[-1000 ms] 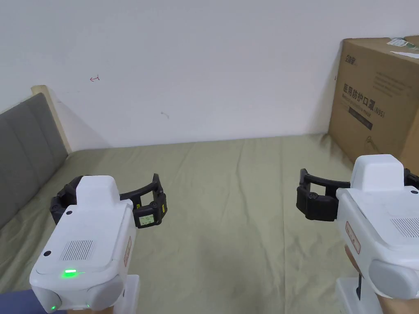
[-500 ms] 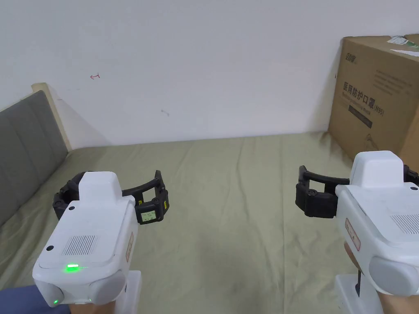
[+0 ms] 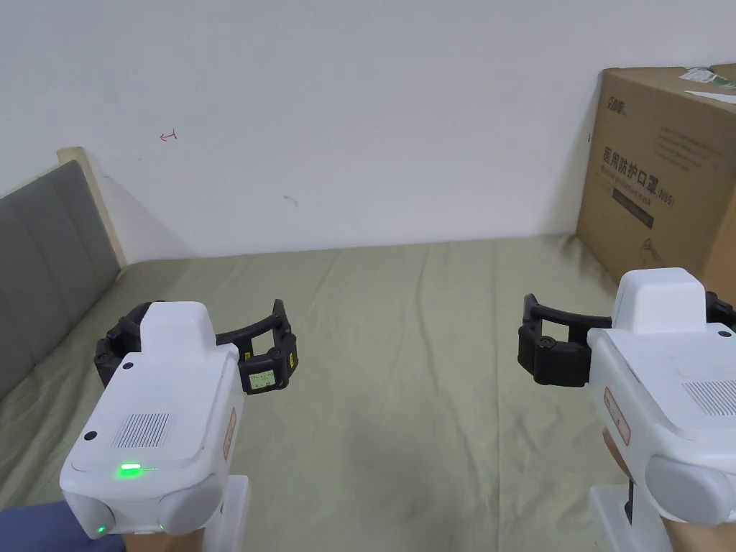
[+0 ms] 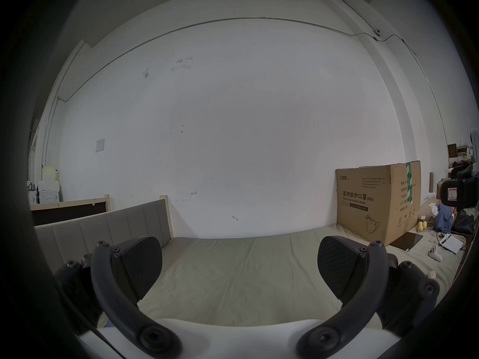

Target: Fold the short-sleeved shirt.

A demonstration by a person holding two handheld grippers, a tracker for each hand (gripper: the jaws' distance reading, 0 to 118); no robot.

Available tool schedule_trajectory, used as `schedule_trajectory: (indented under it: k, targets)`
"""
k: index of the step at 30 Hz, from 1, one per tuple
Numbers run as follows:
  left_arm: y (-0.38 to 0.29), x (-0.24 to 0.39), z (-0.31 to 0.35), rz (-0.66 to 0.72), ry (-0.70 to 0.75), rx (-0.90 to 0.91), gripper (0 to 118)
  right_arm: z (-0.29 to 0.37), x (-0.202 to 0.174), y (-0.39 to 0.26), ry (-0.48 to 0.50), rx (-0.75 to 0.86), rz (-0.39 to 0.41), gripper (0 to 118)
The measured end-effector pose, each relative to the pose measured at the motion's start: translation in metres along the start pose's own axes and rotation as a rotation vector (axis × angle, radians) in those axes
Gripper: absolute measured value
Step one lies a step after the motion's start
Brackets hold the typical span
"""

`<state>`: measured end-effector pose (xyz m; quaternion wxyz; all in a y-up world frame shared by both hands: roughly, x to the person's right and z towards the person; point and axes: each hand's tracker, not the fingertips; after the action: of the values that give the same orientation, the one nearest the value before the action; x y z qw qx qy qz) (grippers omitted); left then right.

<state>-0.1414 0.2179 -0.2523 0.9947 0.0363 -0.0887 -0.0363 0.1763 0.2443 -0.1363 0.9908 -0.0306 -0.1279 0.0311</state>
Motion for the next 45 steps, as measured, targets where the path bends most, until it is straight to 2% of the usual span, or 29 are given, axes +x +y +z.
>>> schedule_trajectory:
  k: [29, 31, 33, 36, 40, 41, 45]
  targets:
    - [-0.001, 0.0, -0.003, 0.003, 0.0, -0.008, 118, -0.003, -0.003, 0.0, -0.007, -0.013, -0.003, 118]
    - [-0.001, 0.0, -0.004, 0.003, -0.003, -0.008, 118, -0.004, -0.005, -0.002, -0.022, -0.023, -0.023, 118]
    - [-0.002, 0.0, -0.004, 0.006, -0.004, -0.01, 118, -0.007, -0.008, -0.007, -0.081, -0.062, -0.079, 118]
    - [-0.004, -0.003, -0.005, 0.014, -0.008, -0.013, 118, -0.012, -0.017, -0.007, -0.153, -0.214, -0.164, 118]
    - [-0.006, -0.003, -0.006, 0.026, -0.015, -0.021, 118, -0.019, -0.015, -0.004, -0.109, -0.387, -0.278, 117]
    - [-0.006, -0.004, -0.006, 0.028, -0.014, -0.024, 118, -0.021, -0.013, -0.003, -0.087, -0.421, -0.294, 117]
    - [-0.009, -0.006, -0.007, 0.034, -0.006, -0.027, 118, -0.022, -0.013, 0.005, -0.13, -0.434, -0.314, 117]
